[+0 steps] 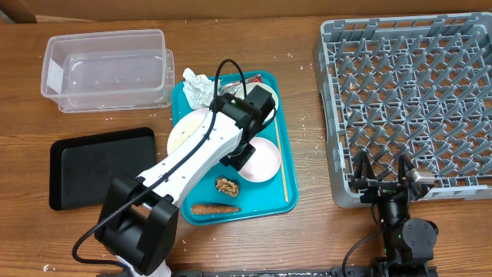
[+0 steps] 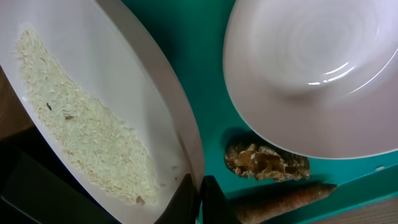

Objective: Sort waste into correct bins and load items into the dishwasher
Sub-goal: 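Lift the rice plate with the left gripper and tilt it upward, then carry the plate left over the black tray with the left gripper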

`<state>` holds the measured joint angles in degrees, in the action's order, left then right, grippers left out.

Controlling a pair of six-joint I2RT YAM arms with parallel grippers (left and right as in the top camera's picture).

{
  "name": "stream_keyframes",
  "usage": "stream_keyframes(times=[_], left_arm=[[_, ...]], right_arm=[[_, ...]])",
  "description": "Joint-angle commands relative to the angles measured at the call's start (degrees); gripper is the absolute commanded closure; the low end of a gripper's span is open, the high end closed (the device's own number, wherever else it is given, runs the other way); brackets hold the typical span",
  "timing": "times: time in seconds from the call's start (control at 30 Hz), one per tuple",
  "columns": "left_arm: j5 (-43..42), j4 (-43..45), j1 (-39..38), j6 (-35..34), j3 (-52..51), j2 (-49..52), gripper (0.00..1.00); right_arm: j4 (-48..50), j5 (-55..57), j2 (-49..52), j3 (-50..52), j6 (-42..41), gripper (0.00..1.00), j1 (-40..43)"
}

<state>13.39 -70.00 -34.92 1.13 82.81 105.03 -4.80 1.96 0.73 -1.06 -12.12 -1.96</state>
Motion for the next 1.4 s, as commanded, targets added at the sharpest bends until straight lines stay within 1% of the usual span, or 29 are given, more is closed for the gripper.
stream_keyframes(times=[0.0,0.1,0.23,0.43,0.63,0.8,1.0,1.2,1.37], left_arm=[[2.29,-0.26,-0.7,-1.57,2.71,0.15,0.96],[2.4,-0.39,-1.31,-2.1,3.1,0.15,0.96],[4.07,-1.33,-1.81,-5.97,3.52,0.15,0.96],[6.1,-2.73,-1.6,-9.4,4.02,0.15,0.96],[7.23,-4.81,-1.16,-11.54,6.49,0.15,0.96],[10.21,-7.19,-0.02,-15.47,8.81,0.15,0.96],[10.16,-8.87,3.37,-18.93,9.99,0.15,0.96],[10.08,-9.35,8.15,-19.41,10.01,-0.37,0.96],[6.47,-8.63,13.18,-19.61,10.01,-1.25,0.96]], right_arm=[[0.2,0.74,-0.57,0.59,0.17,0.0,-0.24],[0.2,0.74,-0.57,0.59,0.17,0.0,-0.24],[0.2,0.74,-0.57,0.59,0.17,0.0,-0.24],[0.17,0.74,-0.57,0.59,0.17,0.0,-0.24],[0.2,0.74,-0.57,0.59,0.17,0.0,-0.24],[0.17,0.74,-0.57,0.59,0.17,0.0,-0.24],[0.2,0.72,-0.57,0.59,0.17,0.0,-0.24],[0.17,0.74,-0.57,0.59,0.17,0.0,-0.24],[0.17,0.74,-0.57,0.59,0.17,0.0,-0.24]])
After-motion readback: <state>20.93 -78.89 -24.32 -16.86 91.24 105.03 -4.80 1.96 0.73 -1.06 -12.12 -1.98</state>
